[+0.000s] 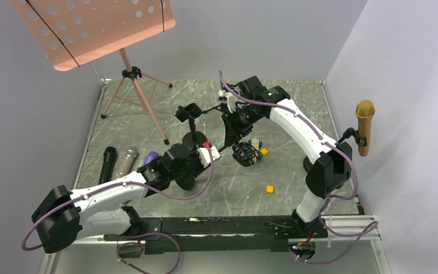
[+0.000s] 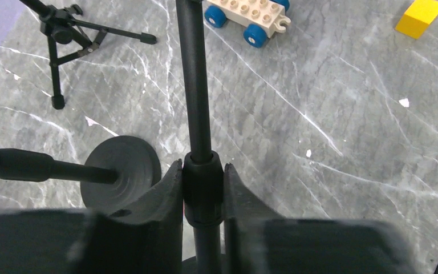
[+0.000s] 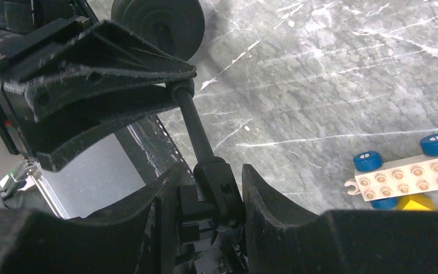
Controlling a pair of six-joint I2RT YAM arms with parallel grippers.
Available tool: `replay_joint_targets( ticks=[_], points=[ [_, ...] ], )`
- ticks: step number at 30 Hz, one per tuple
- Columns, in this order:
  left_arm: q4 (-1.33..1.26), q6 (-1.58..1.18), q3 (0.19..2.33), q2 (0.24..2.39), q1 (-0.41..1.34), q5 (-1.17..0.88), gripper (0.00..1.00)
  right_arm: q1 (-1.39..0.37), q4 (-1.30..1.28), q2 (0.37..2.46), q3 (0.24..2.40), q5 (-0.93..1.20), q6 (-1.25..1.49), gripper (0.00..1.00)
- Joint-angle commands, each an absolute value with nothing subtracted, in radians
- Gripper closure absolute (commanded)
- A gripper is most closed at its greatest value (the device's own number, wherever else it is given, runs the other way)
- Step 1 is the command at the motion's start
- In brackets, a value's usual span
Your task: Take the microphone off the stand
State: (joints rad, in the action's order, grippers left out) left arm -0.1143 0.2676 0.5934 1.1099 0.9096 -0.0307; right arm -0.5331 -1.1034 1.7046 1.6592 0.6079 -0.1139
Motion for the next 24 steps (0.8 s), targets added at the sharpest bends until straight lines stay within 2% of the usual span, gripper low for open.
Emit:
replay_joint_targets(
  ticks=[1, 5, 8, 12, 19, 21, 24],
  points=[
    [-0.052, 0.230, 0.654, 1.066, 0.873, -0.205, 0.46, -0.531, -1.034, 1.686, 1.654, 0.606, -0.136, 1.00],
    [0.059, 0.197, 0.695, 1.035, 0.758, -0.432, 0.31, -0.540, -1.044, 1.666, 1.666, 0.607, -0.222, 1.00],
    [0.125, 0.165, 0.723, 1.058, 0.641, -0.656, 0.29, -0.571, -1.056, 1.644, 1.687, 0.582, -0.355, 1.00],
    [0.029, 0.081, 0.701, 1.124, 0.536, -0.886, 0.29, -0.649, -1.052, 1.592, 1.663, 0.542, -0.562, 1.00],
    [-0.047, 0.120, 0.739, 1.281, 0.531, -1.048, 0.30, -0.763, -0.962, 1.469, 1.529, 0.419, -0.807, 1.00],
    [-0.005, 0.171, 0.772, 1.326, 0.546, -1.073, 0.36, -0.782, -0.929, 1.448, 1.501, 0.392, -0.827, 1.00],
    [0.055, 0.206, 0.797, 1.367, 0.566, -1.087, 0.59, -0.789, -0.902, 1.440, 1.490, 0.377, -0.810, 1.00]
  ],
)
